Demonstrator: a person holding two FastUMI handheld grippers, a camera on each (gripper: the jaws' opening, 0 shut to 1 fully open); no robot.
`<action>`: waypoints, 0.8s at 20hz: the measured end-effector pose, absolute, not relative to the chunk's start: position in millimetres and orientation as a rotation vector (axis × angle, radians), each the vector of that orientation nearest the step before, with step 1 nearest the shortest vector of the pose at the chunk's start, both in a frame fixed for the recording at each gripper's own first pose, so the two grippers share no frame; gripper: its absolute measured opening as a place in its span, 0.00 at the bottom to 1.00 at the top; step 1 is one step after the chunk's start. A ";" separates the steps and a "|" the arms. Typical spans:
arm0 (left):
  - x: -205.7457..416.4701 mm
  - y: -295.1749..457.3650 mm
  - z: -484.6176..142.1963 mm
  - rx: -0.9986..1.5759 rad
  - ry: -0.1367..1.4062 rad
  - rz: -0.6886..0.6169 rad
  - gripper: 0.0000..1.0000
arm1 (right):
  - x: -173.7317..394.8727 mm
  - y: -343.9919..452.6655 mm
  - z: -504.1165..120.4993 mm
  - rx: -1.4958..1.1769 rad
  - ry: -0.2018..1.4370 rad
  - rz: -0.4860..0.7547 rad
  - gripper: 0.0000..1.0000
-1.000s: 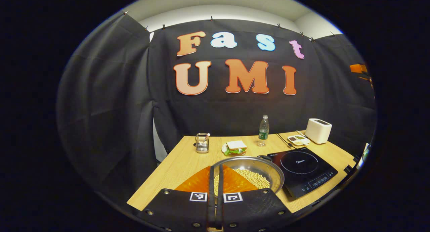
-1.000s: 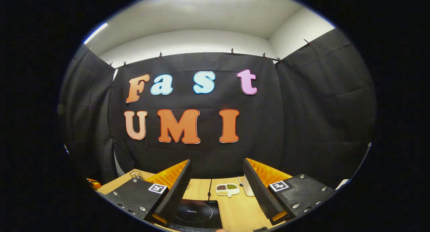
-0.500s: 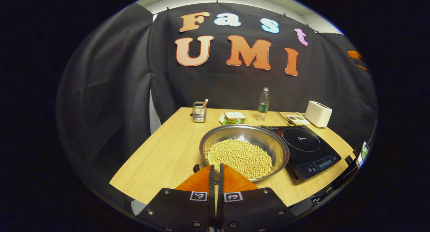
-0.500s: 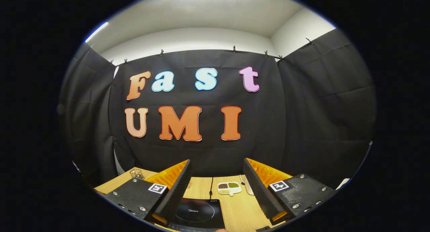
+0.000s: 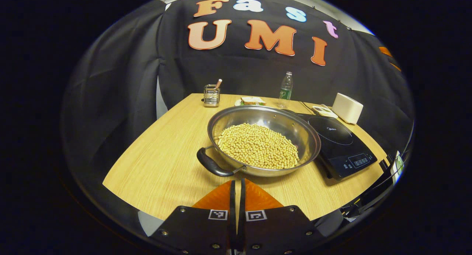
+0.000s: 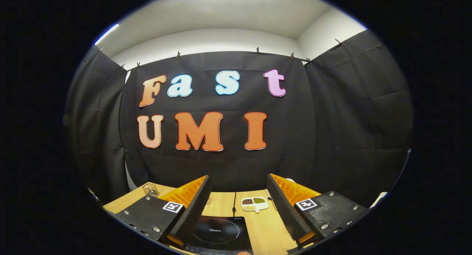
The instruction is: First push the handle of the pot to place it horizontally, then grasp the pot with both hands and set it on the induction cooktop.
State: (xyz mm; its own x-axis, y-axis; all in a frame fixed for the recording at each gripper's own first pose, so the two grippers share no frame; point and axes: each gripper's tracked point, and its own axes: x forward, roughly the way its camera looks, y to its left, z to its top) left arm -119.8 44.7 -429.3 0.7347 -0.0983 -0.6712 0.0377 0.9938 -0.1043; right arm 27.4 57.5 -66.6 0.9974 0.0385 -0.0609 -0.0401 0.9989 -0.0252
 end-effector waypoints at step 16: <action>-93.4 78.7 -452.2 -0.121 0.763 -0.028 0.03 | 34.0 80.5 -104.6 -0.033 0.121 0.062 0.95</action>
State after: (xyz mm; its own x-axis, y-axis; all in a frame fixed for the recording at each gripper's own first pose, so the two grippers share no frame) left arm -93.4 78.7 -452.2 0.7230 -0.0688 -0.6874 -0.0186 0.9927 -0.1190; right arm 34.0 80.5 -104.6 0.9908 0.0599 -0.1216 -0.0639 0.9975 -0.0287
